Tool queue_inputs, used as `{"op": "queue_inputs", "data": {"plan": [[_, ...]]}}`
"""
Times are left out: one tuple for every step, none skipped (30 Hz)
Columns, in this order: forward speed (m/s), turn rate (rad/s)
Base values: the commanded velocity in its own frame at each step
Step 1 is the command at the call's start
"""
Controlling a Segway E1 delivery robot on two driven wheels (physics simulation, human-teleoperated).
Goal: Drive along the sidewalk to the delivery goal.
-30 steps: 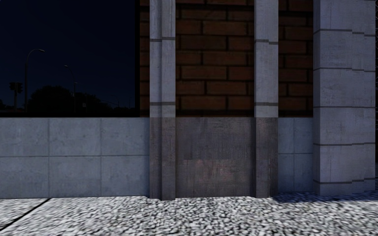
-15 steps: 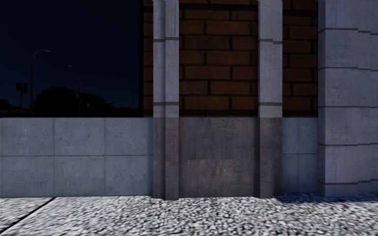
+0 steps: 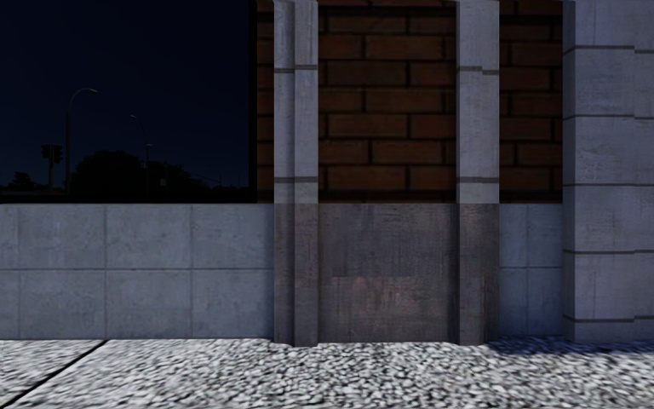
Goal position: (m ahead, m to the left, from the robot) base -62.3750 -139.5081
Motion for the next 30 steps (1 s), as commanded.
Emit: {"op": "queue_inputs", "data": {"plan": [[0.0, 0.25], [0.0, 0.26], [0.0, 0.26], [0.0, 0.26], [0.0, 0.27], [0.0, 0.27], [0.0, 0.3], [0.0, 0.33], [0.0, 0.35], [0.0, 0.36], [0.0, 0.38], [0.0, 0.38], [0.0, 0.39], [0.0, 0.4], [0.0, 0.41], [0.0, 0.41], [0.0, 0.43], [0.0, 0.44], [0.0, 0.44], [0.0, 0.45], [0.0, 0.45], [0.0, 0.46], [0.0, 0.47], [0.0, 0.48], [0.0, 0.48], [0.0, 0.48], [0.0, 0.48], [0.0, 0.48], [0.0, 0.48], [0.0, 0.48]]}}
